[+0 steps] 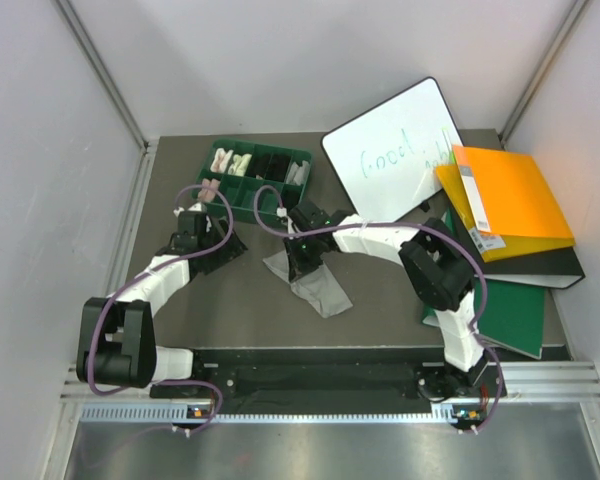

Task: Roll the underwear
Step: Fold the underwear at the center of the board.

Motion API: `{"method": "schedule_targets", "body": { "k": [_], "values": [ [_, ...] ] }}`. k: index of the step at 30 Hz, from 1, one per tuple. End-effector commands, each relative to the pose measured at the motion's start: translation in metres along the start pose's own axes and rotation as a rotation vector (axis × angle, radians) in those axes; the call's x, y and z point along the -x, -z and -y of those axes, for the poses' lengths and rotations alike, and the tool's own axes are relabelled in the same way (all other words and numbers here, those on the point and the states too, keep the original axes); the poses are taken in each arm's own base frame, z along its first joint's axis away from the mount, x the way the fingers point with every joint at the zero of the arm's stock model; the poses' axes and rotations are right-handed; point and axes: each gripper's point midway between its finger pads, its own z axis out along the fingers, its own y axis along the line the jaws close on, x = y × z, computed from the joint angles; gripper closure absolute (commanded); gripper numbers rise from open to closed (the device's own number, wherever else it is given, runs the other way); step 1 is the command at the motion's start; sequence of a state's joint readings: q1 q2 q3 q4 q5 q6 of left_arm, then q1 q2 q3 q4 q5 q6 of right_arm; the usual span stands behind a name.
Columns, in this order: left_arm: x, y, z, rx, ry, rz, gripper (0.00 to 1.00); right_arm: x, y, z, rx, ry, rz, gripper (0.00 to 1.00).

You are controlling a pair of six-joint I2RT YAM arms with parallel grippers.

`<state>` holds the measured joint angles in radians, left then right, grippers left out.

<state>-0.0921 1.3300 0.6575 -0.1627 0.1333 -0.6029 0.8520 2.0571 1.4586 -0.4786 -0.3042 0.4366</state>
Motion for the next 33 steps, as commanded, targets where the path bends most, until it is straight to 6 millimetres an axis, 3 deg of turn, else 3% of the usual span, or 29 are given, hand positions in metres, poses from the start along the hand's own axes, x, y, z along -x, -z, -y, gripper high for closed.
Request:
{"method": "schedule_targets", "body": {
  "k": [1,7,17,33],
  "values": [
    [0.010,0.004,0.004,0.001,-0.004,0.026,0.18,0.027,0.035,-0.014,0.116,0.032,0.086,1.00],
    [0.007,0.005,-0.004,0.038,-0.006,0.023,0.18,0.034,0.048,0.002,0.127,0.003,0.107,1.00],
    [0.003,0.010,-0.008,0.059,-0.011,0.008,0.18,0.033,0.049,0.041,0.067,-0.037,0.113,1.00],
    [0.006,0.017,-0.008,0.067,-0.023,0.022,0.18,0.035,0.059,0.070,-0.025,-0.061,0.159,1.00]
  ]
}}
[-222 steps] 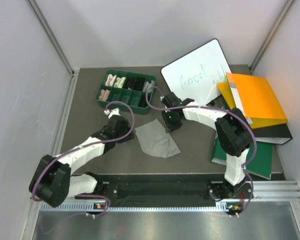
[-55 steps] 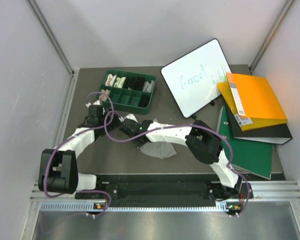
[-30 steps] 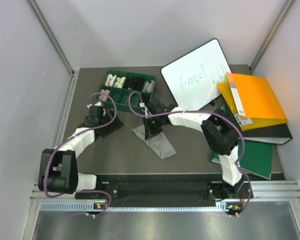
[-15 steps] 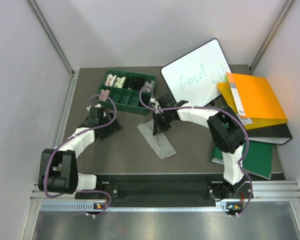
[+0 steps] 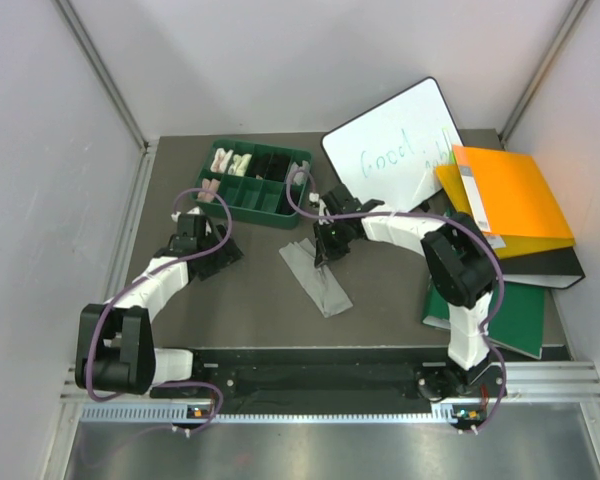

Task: Roll the underwear
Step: Fold the underwear at the center of the board.

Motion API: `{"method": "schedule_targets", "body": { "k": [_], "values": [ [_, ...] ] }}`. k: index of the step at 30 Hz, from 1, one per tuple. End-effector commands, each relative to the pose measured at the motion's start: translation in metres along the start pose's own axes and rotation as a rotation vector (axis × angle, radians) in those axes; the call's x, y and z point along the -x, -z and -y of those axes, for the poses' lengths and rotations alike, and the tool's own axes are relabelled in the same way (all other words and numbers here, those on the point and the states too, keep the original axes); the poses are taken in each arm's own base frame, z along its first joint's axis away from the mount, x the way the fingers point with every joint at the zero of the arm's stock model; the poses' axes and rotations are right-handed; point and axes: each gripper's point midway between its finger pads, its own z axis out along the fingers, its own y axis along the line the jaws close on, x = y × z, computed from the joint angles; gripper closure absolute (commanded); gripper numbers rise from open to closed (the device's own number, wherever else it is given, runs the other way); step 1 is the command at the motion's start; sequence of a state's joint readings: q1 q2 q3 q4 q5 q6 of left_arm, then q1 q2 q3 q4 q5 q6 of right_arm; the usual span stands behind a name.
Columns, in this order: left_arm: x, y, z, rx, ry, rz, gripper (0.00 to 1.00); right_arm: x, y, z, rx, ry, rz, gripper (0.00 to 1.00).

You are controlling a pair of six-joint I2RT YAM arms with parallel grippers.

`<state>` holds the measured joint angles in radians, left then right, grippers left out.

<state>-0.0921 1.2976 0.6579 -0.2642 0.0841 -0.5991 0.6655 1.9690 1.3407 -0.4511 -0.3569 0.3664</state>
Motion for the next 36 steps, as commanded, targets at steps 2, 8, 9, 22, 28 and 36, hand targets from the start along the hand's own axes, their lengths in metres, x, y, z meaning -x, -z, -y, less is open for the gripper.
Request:
{"method": "schedule_targets", "body": {
  "k": [2,8,9,22,28,36],
  "values": [
    [0.017,0.009,0.007,-0.011,-0.026,0.055,0.18,0.022,0.024,0.003,-0.018,0.022,0.105,1.00],
    [0.018,0.008,0.009,-0.016,-0.029,0.051,0.18,0.022,0.025,0.014,-0.050,0.010,0.107,1.00],
    [0.019,0.008,0.009,-0.013,-0.031,0.052,0.18,0.022,0.025,0.015,-0.056,0.009,0.108,1.00],
    [0.018,0.008,0.009,-0.014,-0.038,0.046,0.18,0.009,0.022,0.022,-0.078,-0.030,0.068,1.00],
    [0.021,0.007,0.013,-0.030,-0.039,0.048,0.18,0.007,0.022,0.023,-0.080,-0.034,0.064,1.00],
    [0.027,0.003,0.030,-0.095,-0.055,0.047,0.18,0.015,0.052,0.015,-0.098,-0.016,0.116,0.62]
  ]
}}
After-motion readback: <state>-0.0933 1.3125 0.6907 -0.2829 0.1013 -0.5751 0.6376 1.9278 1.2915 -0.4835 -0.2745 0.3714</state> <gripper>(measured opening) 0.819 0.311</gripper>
